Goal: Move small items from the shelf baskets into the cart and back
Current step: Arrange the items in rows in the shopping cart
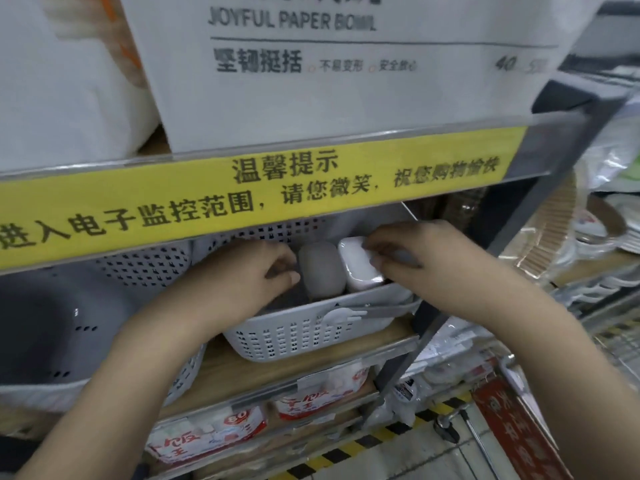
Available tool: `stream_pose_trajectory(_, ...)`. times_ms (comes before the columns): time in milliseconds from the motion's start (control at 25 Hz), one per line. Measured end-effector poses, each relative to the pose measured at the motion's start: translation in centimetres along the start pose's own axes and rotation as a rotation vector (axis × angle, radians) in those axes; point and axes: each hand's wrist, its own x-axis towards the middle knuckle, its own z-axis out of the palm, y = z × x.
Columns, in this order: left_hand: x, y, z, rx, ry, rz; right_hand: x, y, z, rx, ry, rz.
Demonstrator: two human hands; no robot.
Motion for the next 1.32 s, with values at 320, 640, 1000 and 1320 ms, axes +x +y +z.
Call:
stream_pose_trajectory(320, -2.9, 11.0, 6.7, 0.062, 0.461, 0.702, -15.3, 6.1, 0.2, -0.038, 0.438, 0.157)
stream_pose_trajectory(640, 2.5, 26.9, 22.4, 0.121, -0.140, 0.858, -33.9, 19.7, 7.4, 0.087, 0.306, 0.855)
stream_pose_trajectory(1000, 6.9, 34.5, 36.5, 0.151, -0.524, 0.787, -43.1, 27.2, 13.4, 0.363, 0.102, 1.168)
stream_pose_trajectory(1320, 15.6, 37.4, 42.5, 0.177, -0.673, 0.675, -39.7, 35.5, 16.5, 0.603, 0.116, 1.341)
